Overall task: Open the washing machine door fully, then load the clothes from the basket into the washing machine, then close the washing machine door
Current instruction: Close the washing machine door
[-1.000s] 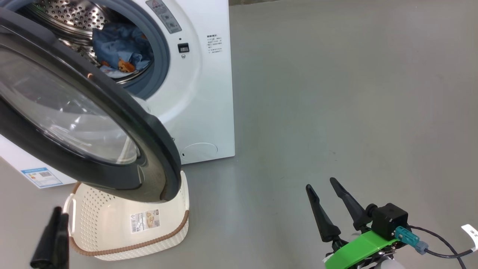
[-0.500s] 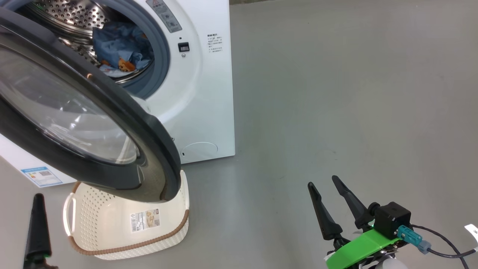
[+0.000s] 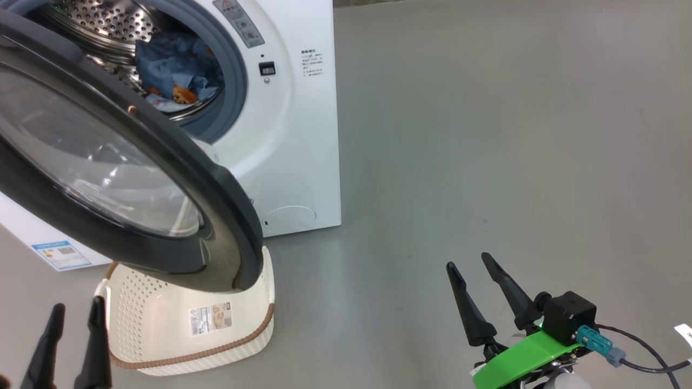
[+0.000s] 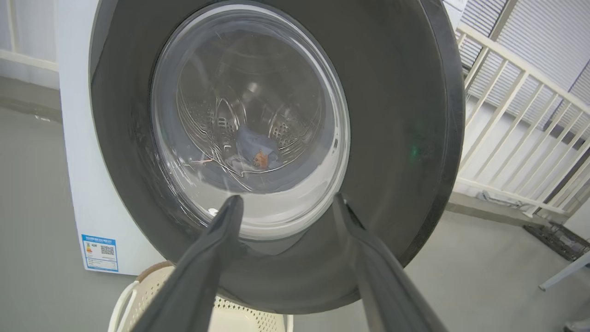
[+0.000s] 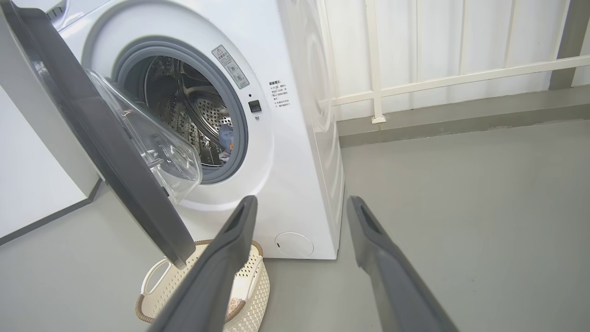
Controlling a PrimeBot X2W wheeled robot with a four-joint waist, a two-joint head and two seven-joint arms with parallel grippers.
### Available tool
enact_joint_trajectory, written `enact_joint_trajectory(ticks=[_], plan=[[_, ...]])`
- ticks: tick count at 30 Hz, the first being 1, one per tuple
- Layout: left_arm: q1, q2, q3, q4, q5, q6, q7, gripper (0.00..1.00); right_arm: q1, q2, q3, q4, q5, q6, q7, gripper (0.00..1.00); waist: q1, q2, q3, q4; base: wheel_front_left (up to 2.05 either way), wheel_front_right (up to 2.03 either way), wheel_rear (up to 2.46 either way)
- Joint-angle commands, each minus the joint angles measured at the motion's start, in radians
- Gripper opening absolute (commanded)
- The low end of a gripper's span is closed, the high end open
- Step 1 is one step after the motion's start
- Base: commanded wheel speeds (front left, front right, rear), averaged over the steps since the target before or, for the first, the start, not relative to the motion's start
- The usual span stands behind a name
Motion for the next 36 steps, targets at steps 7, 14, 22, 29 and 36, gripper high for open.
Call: enact_joint_trajectory(ticks=[7, 14, 22, 29, 36], plan=[[-0.007, -0.045, 0.112, -0.026, 0.307, -0.003, -0.009, 1.0, 0.001, 0.005, 0.023, -0.033, -0.009, 0.002, -0.012, 1.0, 0.0, 0.0, 0.002, 0.0, 0.0, 0.0, 0.0], [0.017, -0.108, 0.168, 0.019, 0.446, -0.003, -0.009, 1.0, 0.003, 0.005, 0.022, -0.035, -0.013, 0.002, -0.012, 1.0, 0.0, 0.0, -0.001, 0.001, 0.0, 0.0, 0.0], [0.005, -0.162, 0.227, 0.051, 0.504, -0.003, -0.009, 1.0, 0.004, 0.005, 0.021, -0.034, -0.018, 0.002, -0.012, 1.0, 0.0, 0.0, -0.008, 0.003, 0.0, 0.0, 0.0], [0.006, -0.166, 0.222, 0.054, 0.5, -0.003, -0.009, 1.0, 0.005, 0.005, 0.022, -0.028, -0.016, 0.002, -0.012, 1.0, 0.0, 0.0, -0.013, 0.006, 0.0, 0.0, 0.0], [0.01, -0.168, 0.22, 0.059, 0.5, -0.003, -0.009, 1.0, 0.004, 0.005, 0.021, -0.023, -0.015, 0.002, -0.012, 1.0, 0.0, 0.0, -0.016, 0.01, 0.0, 0.0, 0.0]])
